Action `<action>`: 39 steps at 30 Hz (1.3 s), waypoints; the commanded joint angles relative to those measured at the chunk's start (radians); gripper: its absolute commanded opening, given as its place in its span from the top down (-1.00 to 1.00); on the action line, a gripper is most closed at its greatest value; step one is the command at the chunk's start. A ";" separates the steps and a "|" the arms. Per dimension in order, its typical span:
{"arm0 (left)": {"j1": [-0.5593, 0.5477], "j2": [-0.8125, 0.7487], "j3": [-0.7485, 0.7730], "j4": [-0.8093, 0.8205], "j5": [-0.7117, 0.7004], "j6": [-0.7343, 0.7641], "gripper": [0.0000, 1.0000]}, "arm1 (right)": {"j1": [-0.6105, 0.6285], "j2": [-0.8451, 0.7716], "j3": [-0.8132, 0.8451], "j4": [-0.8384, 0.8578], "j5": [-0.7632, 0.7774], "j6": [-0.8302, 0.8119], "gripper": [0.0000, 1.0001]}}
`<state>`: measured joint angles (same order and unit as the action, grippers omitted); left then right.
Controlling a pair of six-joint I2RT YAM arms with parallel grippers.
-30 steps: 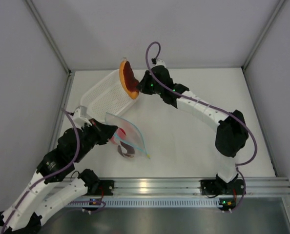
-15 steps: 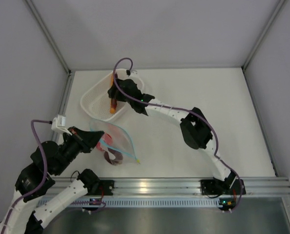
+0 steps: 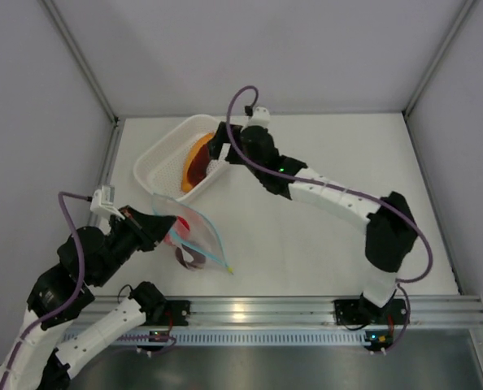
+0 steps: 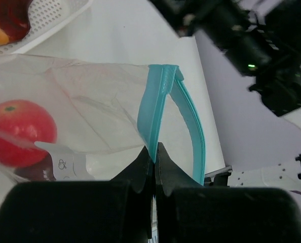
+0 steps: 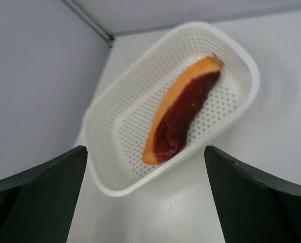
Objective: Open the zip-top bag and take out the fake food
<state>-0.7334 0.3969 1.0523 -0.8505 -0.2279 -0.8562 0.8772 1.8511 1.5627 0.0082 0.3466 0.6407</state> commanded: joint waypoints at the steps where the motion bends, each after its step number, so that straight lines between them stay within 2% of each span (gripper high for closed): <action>1: 0.005 0.065 0.011 0.022 -0.019 -0.067 1.00 | -0.119 -0.301 -0.117 0.070 -0.234 -0.075 -0.99; 3: 0.005 0.092 -0.011 0.091 0.007 -0.096 1.00 | -0.193 -0.399 -0.226 0.172 -0.506 -0.067 -0.99; 4: 0.005 0.103 -0.043 0.122 0.019 -0.107 1.00 | -0.246 -0.506 -0.353 0.276 -0.612 -0.037 -0.99; 5: 0.005 0.117 -0.055 0.152 0.031 -0.130 1.00 | -0.257 -0.559 -0.393 0.273 -0.624 -0.045 -0.99; 6: 0.005 0.155 -0.080 0.213 0.054 -0.150 1.00 | -0.261 -0.637 -0.403 0.128 -0.601 -0.099 -0.99; 8: 0.003 0.203 -0.090 0.261 0.070 -0.165 1.00 | -0.256 -0.697 -0.371 -0.044 -0.555 -0.153 -0.99; 11: 0.003 0.293 -0.097 0.342 0.076 -0.191 1.00 | -0.233 -0.831 -0.380 -0.254 -0.387 -0.193 -0.99; 14: 0.000 0.368 -0.089 0.407 0.082 -0.202 1.00 | -0.231 -1.007 -0.472 -0.280 -0.360 -0.193 -0.99; 16: -0.003 0.425 -0.071 0.432 0.081 -0.201 1.00 | -0.231 -1.157 -0.563 -0.251 -0.452 -0.229 -0.99; 19: -0.018 0.517 -0.040 0.461 0.119 -0.198 1.00 | -0.233 -1.289 -0.648 -0.230 -0.497 -0.233 -0.99; 20: -0.041 0.537 -0.031 0.476 0.108 -0.196 1.00 | -0.233 -1.291 -0.629 -0.276 -0.485 -0.236 -0.99; 21: -0.061 0.580 -0.017 0.487 0.099 -0.192 1.00 | -0.233 -1.281 -0.566 -0.407 -0.468 -0.242 -0.99; 25: -0.129 0.706 0.029 0.533 0.099 -0.166 1.00 | -0.233 -1.190 -0.435 -0.658 -0.286 -0.279 -0.98; 31: -0.169 0.956 0.120 0.561 0.154 -0.061 1.00 | -0.233 -1.199 -0.446 -0.729 -0.288 -0.323 -0.99; 34: -0.170 1.065 0.149 0.561 0.170 -0.006 1.00 | -0.231 -1.188 -0.446 -0.764 -0.270 -0.314 -0.91; 37: -0.170 1.152 0.179 0.545 0.162 0.048 1.00 | -0.233 -1.184 -0.449 -0.778 -0.297 -0.305 -0.77; 39: -0.170 1.206 0.215 0.524 0.157 0.060 1.00 | -0.231 -1.181 -0.444 -0.780 -0.319 -0.300 -0.60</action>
<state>-0.9005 1.5650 1.1934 -0.3302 -0.0711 -0.8692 0.6395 0.6670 1.1069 -0.7418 0.0483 0.3408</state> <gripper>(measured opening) 0.021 0.827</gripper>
